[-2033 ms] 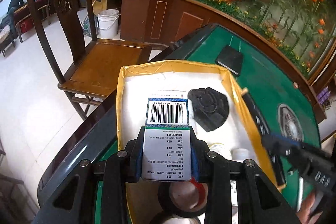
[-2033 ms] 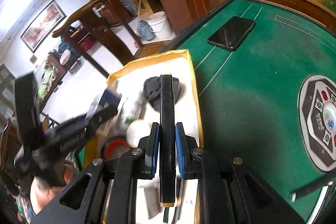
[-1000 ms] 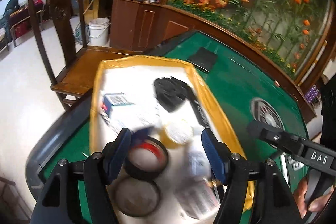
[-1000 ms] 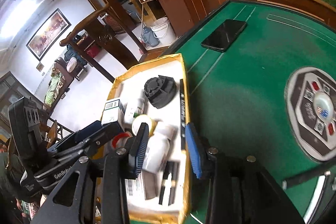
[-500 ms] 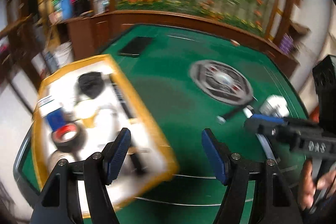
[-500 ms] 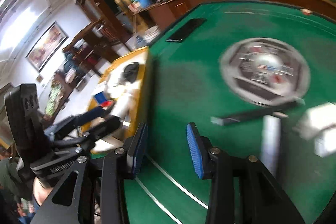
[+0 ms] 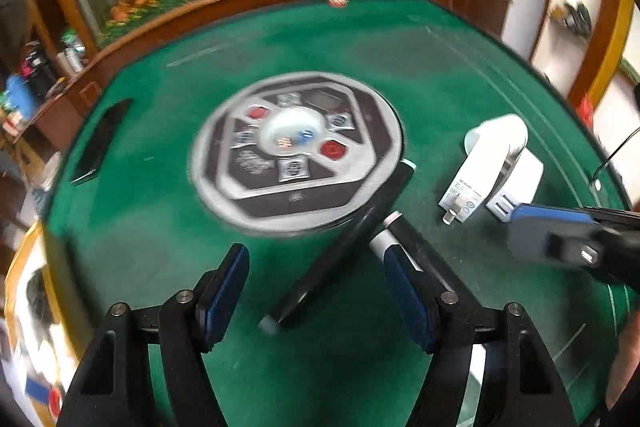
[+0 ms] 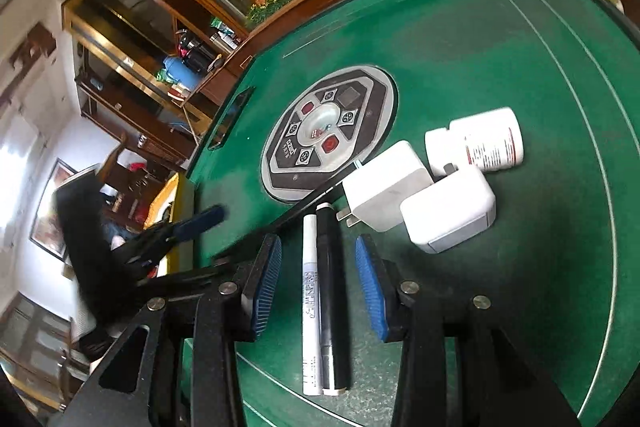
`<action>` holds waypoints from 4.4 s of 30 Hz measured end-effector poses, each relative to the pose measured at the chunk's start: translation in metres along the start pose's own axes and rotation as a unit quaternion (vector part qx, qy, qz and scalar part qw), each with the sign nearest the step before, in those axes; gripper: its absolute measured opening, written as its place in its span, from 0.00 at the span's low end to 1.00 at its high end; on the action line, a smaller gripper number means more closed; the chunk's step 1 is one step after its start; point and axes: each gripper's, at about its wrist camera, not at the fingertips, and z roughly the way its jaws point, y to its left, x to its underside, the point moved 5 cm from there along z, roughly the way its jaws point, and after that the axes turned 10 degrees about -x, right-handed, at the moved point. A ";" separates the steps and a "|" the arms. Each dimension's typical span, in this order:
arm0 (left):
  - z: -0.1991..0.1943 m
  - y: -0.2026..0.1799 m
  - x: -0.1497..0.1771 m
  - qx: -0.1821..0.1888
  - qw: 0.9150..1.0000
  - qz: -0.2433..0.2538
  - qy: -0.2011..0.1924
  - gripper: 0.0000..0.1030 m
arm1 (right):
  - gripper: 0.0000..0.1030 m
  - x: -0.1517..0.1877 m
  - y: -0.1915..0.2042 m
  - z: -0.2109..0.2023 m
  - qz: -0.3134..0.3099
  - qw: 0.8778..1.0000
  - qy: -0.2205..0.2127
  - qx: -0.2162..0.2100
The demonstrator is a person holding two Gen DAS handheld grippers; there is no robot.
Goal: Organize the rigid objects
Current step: 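Grasp a black marker with left while right grasps the white marker, then carry the black marker and white marker over the tray with both grippers, then open the left gripper over the tray while right releases the white marker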
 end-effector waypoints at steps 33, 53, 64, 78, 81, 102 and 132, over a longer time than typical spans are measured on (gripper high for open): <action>-0.028 0.032 0.088 0.035 0.989 -0.146 -0.008 0.15 | 0.15 0.045 0.024 0.052 -0.186 0.969 0.092 0.133; -0.042 0.031 0.086 0.075 0.981 -0.175 -0.022 0.15 | 0.14 0.046 0.047 0.041 -0.166 0.982 0.074 0.054; -0.053 0.037 0.086 0.076 0.979 -0.184 -0.031 0.15 | 0.14 0.046 0.045 0.040 -0.158 0.983 0.071 0.052; -0.061 0.041 0.085 0.077 0.978 -0.187 -0.041 0.15 | 0.14 0.043 0.046 0.039 -0.157 0.985 0.063 0.044; -0.064 0.042 0.084 0.077 0.978 -0.188 -0.044 0.15 | 0.14 0.043 0.047 0.038 -0.159 0.985 0.061 0.039; -0.112 0.106 0.100 0.055 0.961 -0.253 -0.100 0.15 | 0.14 0.043 0.088 0.025 -0.193 0.980 0.018 -0.032; -0.083 0.244 0.204 -0.041 0.910 -0.406 -0.069 0.15 | 0.14 0.073 0.226 0.214 -0.234 0.957 0.161 -0.050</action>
